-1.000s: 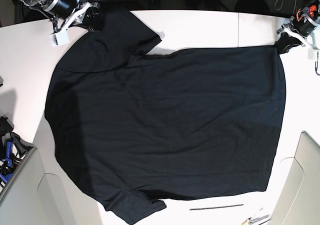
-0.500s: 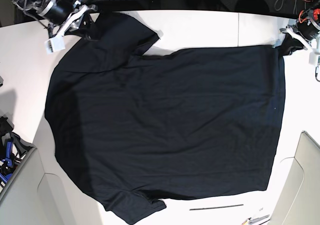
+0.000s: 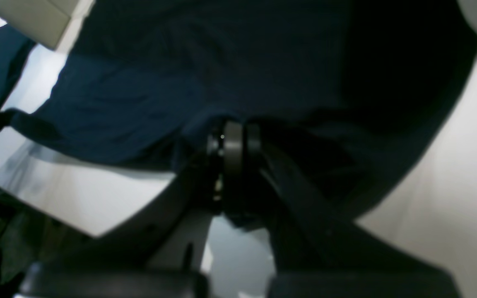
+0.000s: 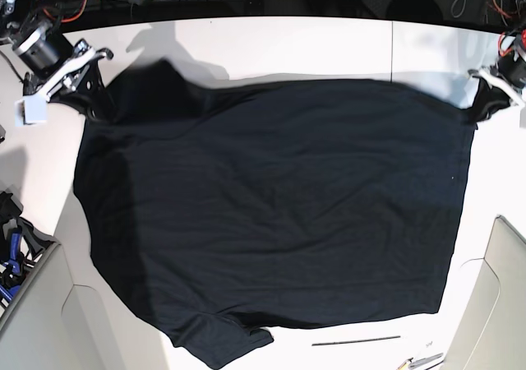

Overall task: Fold the T-shirt properly
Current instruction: 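Lift the shoulders with both grippers and pull them toward the robot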

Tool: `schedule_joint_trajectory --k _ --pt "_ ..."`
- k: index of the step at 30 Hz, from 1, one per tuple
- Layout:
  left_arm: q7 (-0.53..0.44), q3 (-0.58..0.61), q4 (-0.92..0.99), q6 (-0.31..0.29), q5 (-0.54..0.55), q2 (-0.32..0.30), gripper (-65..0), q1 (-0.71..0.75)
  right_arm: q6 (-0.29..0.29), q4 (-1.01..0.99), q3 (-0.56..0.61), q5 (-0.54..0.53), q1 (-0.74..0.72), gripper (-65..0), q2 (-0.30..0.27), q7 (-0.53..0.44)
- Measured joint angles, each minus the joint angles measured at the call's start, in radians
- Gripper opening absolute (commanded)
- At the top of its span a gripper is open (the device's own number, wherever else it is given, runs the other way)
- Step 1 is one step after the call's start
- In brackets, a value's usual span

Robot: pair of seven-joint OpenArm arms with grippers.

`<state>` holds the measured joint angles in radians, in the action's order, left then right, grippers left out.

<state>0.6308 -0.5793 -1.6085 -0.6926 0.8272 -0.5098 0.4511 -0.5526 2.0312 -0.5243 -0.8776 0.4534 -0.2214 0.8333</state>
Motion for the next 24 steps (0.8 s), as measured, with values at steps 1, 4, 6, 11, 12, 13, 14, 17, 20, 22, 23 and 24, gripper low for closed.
schedule_joint_trajectory --k 1,4,6,11,12,13,14,17,20,22,23,24 --pt "-0.002 0.000 0.000 0.000 -0.008 -0.001 -65.0 -0.016 -0.002 -0.001 0.001 0.002 -0.017 -65.0 0.000 0.003" --pt "0.002 0.000 0.000 0.000 -0.015 0.000 -65.0 -0.051 -0.004 -0.022 0.008 0.006 -0.080 -65.0 0.000 0.005" --pt "0.001 0.000 0.001 0.000 -0.037 0.000 -65.0 -0.080 -0.005 -0.058 0.025 0.026 -0.122 -65.0 0.000 0.003" --pt "-0.071 0.000 0.043 0.087 -0.175 0.000 -65.0 -0.164 -0.008 -0.180 0.066 0.083 -0.253 -65.0 -0.006 0.006" --pt "-0.071 -0.001 0.058 0.087 -0.179 0.000 -65.0 -0.177 -0.006 -0.203 0.068 0.086 -0.278 -65.0 -0.011 0.005" --pt "-0.073 -0.001 0.073 0.087 -0.179 0.000 -65.0 -0.190 -0.004 -0.223 0.069 0.087 -0.302 -65.0 -0.016 0.005" --pt "-0.073 0.000 0.086 0.087 -0.180 0.001 -65.0 -0.204 -0.005 -0.241 0.069 0.087 -0.322 -65.0 -0.021 0.005" --pt "-0.081 0.000 0.113 0.086 -0.179 0.003 -65.0 -0.252 -0.005 -0.296 0.071 0.097 -0.388 -65.0 -0.032 0.005" --pt "-0.101 0.000 0.144 0.086 -0.177 0.003 -65.0 -0.293 -0.017 -0.366 0.080 0.112 -0.462 -65.0 -0.036 0.005" --pt "-0.107 0.000 0.175 0.085 -0.178 0.003 -65.0 -0.319 -0.024 -0.427 0.091 0.109 -0.509 -65.0 -0.036 0.003" --pt "-0.106 0.000 0.192 0.085 -0.179 0.004 -65.0 -0.333 -0.021 -0.459 0.098 0.113 -0.533 -65.0 -0.036 0.003" --pt "-0.106 0.000 0.210 0.085 -0.180 0.008 -65.0 -0.348 -0.022 -0.493 0.105 0.118 -0.556 -65.0 -0.036 0.003"
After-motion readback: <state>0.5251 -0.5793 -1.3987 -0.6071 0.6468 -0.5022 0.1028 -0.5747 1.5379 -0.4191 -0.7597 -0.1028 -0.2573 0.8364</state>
